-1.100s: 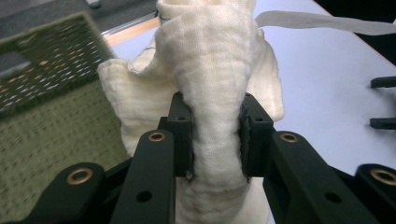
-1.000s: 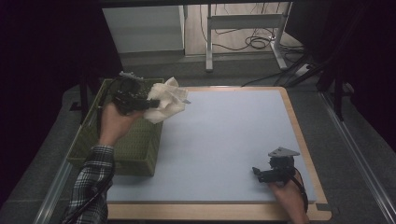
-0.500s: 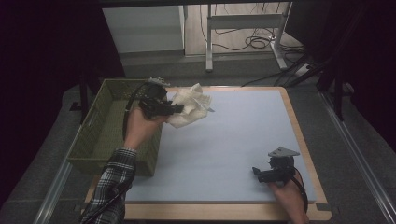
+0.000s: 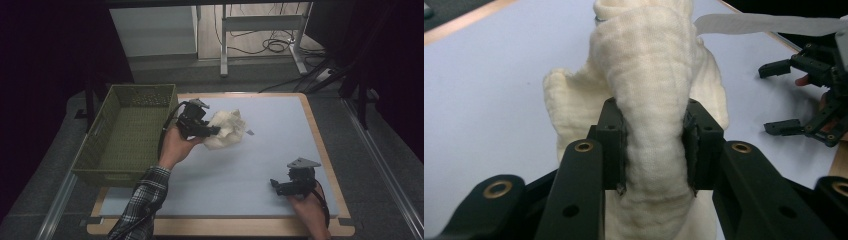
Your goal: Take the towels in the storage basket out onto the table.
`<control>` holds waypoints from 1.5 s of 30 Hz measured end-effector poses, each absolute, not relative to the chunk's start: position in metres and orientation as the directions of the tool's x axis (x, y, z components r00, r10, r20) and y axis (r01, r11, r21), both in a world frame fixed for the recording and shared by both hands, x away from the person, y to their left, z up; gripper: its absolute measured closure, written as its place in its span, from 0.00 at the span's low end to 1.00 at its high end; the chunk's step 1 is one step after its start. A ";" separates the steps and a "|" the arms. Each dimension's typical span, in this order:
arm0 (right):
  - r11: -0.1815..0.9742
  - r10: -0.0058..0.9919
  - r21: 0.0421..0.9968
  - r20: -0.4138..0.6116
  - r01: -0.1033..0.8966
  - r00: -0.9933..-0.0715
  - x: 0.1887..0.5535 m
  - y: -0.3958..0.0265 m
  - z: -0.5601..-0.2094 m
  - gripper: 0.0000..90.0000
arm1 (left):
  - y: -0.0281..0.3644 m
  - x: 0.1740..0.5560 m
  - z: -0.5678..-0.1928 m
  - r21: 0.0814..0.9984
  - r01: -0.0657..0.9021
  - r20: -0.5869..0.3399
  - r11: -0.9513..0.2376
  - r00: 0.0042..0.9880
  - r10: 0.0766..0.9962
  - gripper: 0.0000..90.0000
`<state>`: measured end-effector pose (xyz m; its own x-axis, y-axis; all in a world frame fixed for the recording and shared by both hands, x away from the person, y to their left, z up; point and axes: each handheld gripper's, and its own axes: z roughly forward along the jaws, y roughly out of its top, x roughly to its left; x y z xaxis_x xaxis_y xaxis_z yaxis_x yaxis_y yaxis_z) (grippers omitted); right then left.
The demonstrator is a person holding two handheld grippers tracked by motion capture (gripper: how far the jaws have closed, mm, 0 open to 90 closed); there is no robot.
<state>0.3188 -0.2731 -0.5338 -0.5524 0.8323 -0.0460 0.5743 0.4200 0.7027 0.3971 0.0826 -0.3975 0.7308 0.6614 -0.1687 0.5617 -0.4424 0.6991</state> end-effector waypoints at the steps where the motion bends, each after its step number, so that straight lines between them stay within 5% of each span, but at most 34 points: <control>1: 0.421 0.832 0.704 -0.048 0.572 -0.553 0.319 -0.273 -0.534 0.00 | 0.078 0.397 -0.402 0.698 0.561 -0.170 -0.445 0.734 0.658 0.75; 19: 0.421 0.833 0.703 -0.048 0.573 -0.552 0.319 -0.273 -0.534 0.00 | 0.039 0.401 -0.468 0.642 0.575 -0.125 -0.507 0.731 0.671 0.73; 22: 0.421 0.833 0.703 -0.048 0.573 -0.552 0.319 -0.273 -0.534 0.00 | 0.042 0.403 -0.479 0.635 0.584 -0.113 -0.505 0.717 0.687 0.66; 27: 0.422 0.832 0.702 -0.049 0.574 -0.552 0.319 -0.273 -0.534 0.00 | 0.051 0.404 -0.488 0.636 0.607 -0.125 -0.476 0.690 0.713 0.39; 31: 0.422 0.832 0.702 -0.049 0.574 -0.552 0.319 -0.273 -0.534 0.00 | 0.057 0.399 -0.481 0.655 0.596 -0.118 -0.464 0.687 0.717 0.33; 36: 0.422 0.832 0.702 -0.049 0.574 -0.552 0.319 -0.273 -0.534 0.00 | 0.063 0.388 -0.463 0.688 0.566 -0.111 -0.455 0.702 0.704 0.34; 45: 0.423 0.832 0.702 -0.050 0.573 -0.553 0.319 -0.273 -0.534 0.00 | 0.042 0.368 -0.453 0.685 0.511 -0.119 -0.520 0.782 0.612 0.55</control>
